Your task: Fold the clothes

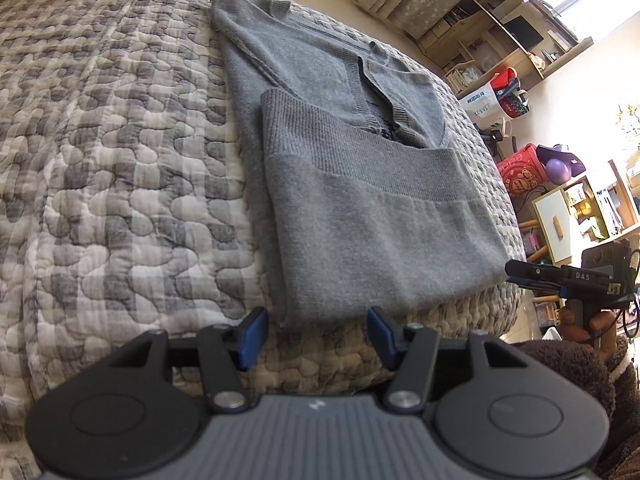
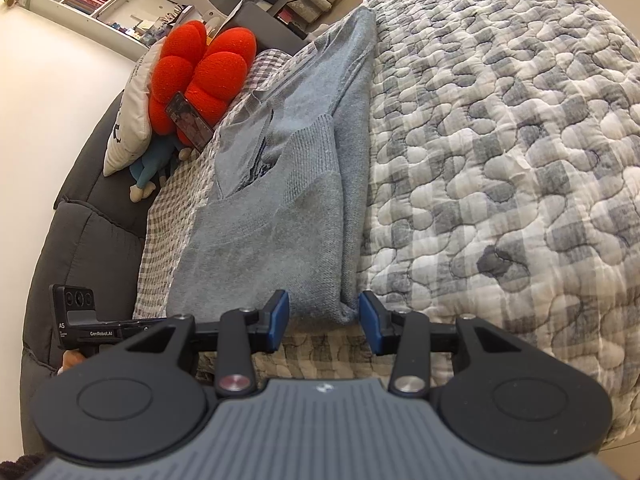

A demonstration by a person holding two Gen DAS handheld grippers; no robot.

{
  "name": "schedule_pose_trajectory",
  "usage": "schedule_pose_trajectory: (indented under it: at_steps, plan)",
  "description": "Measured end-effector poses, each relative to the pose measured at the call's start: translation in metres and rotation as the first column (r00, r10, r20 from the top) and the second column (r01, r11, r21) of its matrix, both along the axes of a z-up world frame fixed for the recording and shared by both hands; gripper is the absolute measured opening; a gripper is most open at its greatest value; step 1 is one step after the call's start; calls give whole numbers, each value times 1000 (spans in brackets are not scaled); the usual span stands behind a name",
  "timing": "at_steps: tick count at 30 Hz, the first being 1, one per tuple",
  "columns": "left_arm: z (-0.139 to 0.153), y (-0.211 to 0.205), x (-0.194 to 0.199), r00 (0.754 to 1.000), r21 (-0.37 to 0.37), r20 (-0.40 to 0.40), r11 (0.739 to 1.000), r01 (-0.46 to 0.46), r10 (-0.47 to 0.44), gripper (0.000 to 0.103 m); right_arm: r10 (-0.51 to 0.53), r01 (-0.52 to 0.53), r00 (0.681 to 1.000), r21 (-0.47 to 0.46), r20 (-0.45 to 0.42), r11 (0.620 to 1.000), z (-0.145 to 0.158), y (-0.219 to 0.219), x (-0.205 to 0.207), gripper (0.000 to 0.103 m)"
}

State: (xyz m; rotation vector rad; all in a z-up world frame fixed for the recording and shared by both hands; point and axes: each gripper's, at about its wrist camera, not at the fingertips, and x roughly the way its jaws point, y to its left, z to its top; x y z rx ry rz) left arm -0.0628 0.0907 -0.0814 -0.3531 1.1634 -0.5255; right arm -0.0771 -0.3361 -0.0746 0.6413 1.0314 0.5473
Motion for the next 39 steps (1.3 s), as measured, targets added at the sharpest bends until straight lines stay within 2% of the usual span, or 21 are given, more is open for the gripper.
schedule_pose_trajectory:
  at_steps: [15,18,20,23,30,39]
  plan:
    - [-10,21,9,999,-151,-37,988,-39,34,56,10,-10,1000,5,4,1000,-1,3,6,43]
    - [-10,22,8,999,-156,-36,987,-37,32,54,10,-10,1000,6,9,1000,-2,5,8,43]
    - [-9,23,8,999,-139,-32,990,-35,31,44,12,-12,1000,2,14,1000,-2,6,9,43]
    - [-9,24,9,999,-131,-33,991,-33,29,38,21,-21,1000,-9,21,1000,-1,8,9,43]
    - [-8,26,8,1000,-136,-26,991,-9,6,36,25,-24,999,-27,20,999,0,9,8,34]
    - [-7,24,9,1000,-152,-21,988,19,-22,37,22,-22,1000,-11,12,1000,0,8,8,35]
